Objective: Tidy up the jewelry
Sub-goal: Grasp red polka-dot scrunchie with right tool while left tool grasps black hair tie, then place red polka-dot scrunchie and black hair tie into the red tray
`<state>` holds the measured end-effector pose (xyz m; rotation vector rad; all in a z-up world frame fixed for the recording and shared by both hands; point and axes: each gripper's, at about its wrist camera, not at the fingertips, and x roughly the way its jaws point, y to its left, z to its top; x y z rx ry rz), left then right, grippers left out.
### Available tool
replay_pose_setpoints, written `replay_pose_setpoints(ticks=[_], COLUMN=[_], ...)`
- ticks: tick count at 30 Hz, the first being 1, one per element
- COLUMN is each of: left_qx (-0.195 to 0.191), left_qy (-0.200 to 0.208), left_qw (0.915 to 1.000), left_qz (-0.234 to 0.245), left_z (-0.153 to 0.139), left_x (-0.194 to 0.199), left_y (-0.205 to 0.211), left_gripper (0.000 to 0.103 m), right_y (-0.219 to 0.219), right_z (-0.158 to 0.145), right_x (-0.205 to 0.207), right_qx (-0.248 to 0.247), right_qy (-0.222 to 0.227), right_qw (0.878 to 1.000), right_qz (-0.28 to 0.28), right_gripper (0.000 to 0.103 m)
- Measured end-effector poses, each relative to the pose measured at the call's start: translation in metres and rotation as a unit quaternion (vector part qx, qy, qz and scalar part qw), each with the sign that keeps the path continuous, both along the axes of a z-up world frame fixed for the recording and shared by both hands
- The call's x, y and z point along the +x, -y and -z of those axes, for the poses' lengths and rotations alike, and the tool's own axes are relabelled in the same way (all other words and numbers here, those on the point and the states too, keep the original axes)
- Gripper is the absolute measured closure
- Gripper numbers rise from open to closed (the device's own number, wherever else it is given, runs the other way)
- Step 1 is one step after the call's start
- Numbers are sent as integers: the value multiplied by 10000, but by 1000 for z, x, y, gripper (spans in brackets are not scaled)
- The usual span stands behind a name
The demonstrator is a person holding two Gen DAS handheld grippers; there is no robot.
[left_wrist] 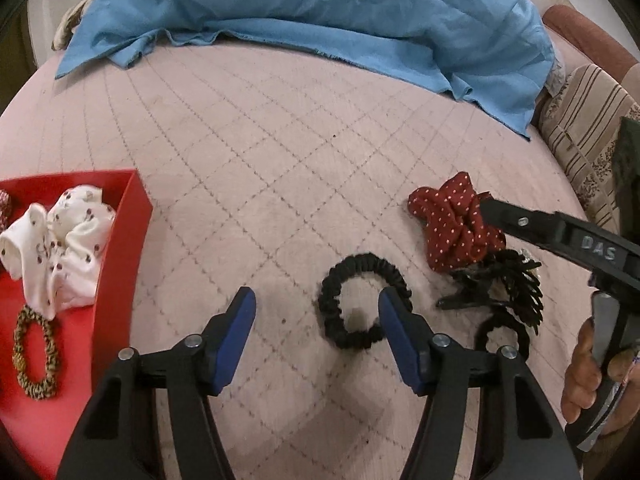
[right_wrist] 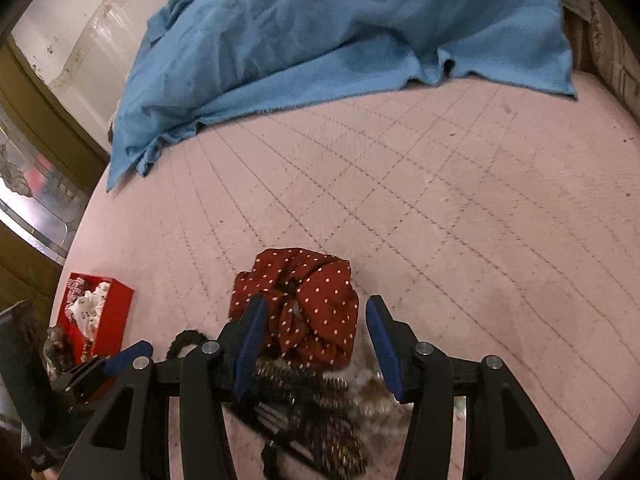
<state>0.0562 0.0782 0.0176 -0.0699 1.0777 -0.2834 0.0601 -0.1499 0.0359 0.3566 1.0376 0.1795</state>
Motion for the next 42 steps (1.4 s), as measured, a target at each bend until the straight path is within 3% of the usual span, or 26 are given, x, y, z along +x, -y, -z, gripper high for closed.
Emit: replay_pose_setpoints(ticks=[4, 6, 7, 8, 9, 12, 22, 32, 42], left_qx=[17, 272, 370, 324, 284, 182, -360, -625, -625], left_qy=[23, 107, 137, 120, 109, 98, 395, 815, 843], left_qw=[10000, 9996, 9992, 9994, 9995, 9997, 9986, 9942, 9882], left_qz=[-18, -39, -13, 52, 67, 98, 47, -321, -1119], left_z=[2, 2, 2, 2, 1, -4, -57, -105, -112], left_x=[5, 4, 4, 4, 3, -1, -37, -101, -143], left_y=[4, 7, 9, 10, 10, 9, -6, -54, -129], left_gripper=[44, 78, 88, 97, 97, 97, 97, 97, 97], right_y=[-2, -3, -3, -3, -4, -7, -12, -23, -61], right_z=[12, 16, 17, 18, 18, 12, -45, -79, -100], right_x=[8, 11, 12, 12, 12, 11, -17, -62, -97], right_qx=[72, 52, 40, 15, -2, -41, -137, -5, 20], right_qy=[-134, -178, -196, -179, -182, -135, 463, 667, 807], right_qw=[9999, 9998, 9998, 9998, 9998, 9999, 9988, 9978, 9961], right_qz=[-6, -15, -21, -14, -21, -41, 29, -8, -362], right_gripper=[48, 48, 53, 73, 84, 92, 93, 93, 93])
